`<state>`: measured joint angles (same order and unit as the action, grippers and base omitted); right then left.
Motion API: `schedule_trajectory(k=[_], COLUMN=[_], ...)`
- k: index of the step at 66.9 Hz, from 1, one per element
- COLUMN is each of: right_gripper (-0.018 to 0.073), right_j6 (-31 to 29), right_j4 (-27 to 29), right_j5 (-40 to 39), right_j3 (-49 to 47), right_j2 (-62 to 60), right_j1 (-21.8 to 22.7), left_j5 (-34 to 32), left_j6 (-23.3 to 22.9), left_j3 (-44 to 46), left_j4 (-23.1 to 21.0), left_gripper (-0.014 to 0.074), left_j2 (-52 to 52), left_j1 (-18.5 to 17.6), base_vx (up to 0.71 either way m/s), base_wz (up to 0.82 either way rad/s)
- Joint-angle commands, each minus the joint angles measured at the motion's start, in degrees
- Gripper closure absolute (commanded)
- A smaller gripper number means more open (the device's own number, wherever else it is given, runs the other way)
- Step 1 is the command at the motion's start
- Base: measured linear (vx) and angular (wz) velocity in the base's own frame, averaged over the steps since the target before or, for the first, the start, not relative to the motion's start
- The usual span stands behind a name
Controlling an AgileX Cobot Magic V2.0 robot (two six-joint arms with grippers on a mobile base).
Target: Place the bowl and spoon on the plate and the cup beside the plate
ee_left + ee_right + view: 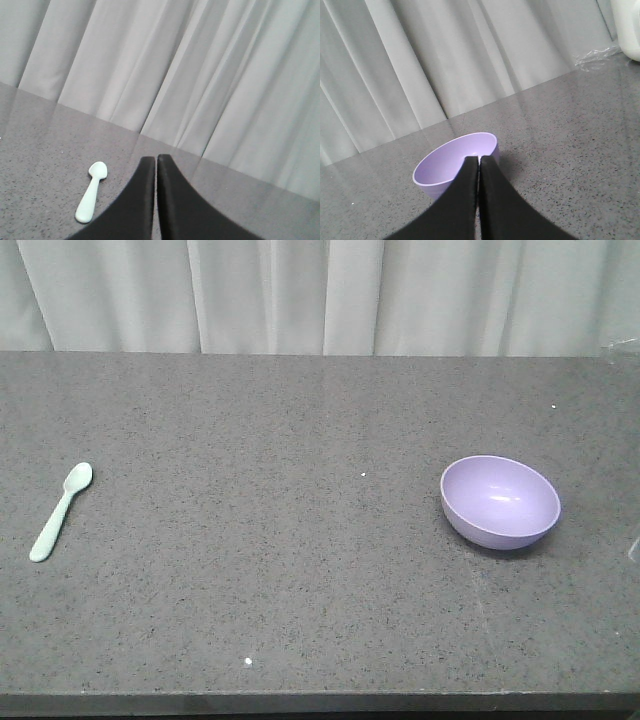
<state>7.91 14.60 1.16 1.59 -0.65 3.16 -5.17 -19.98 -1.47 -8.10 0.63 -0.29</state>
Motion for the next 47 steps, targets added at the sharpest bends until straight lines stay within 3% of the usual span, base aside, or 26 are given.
schedule_trajectory(k=[1, 12, 20, 35, 40, 47], right_gripper=[0.0562, 0.0524, 0.0404, 0.0051, -0.0001, -0.0007], right_j6=[-0.2, -6.1, -11.4, -10.2, -10.0, -9.6], right_j4=[0.0, -1.0, -0.4, 0.1, 0.1, -0.6], right_j5=[-1.7, 2.5, 2.0, -6.9, -7.2, -4.5], right_j3=[-3.9, -16.1, -25.7, -29.8, -29.9, -31.1], right_j2=[0.8, 9.2, 17.5, 27.0, 28.6, 30.6], right_j1=[0.1, 0.1, 0.1, 0.1, 0.1, 0.1], left_j5=[-5.6, 2.5, 13.5, 34.2, 37.1, 39.3], left_j6=[-3.2, -3.0, 3.0, 16.1, 18.6, 21.4], left_j3=[1.3, 8.6, 18.7, 40.3, 46.7, 54.8], left_j4=[-1.3, -0.5, -0.6, -0.7, -0.6, -0.4], left_gripper=[0.0601, 0.0572, 0.0519, 0.0319, 0.0253, 0.0188], left_j2=[0.2, -0.4, -5.4, -25.0, -32.1, -41.6], left_j1=[0.0, 0.0, 0.0, 0.0, 0.0, 0.0], base_vx=[0.00, 0.00, 0.00, 0.00, 0.00, 0.00], base_wz=[0.00, 0.00, 0.00, 0.00, 0.00, 0.00])
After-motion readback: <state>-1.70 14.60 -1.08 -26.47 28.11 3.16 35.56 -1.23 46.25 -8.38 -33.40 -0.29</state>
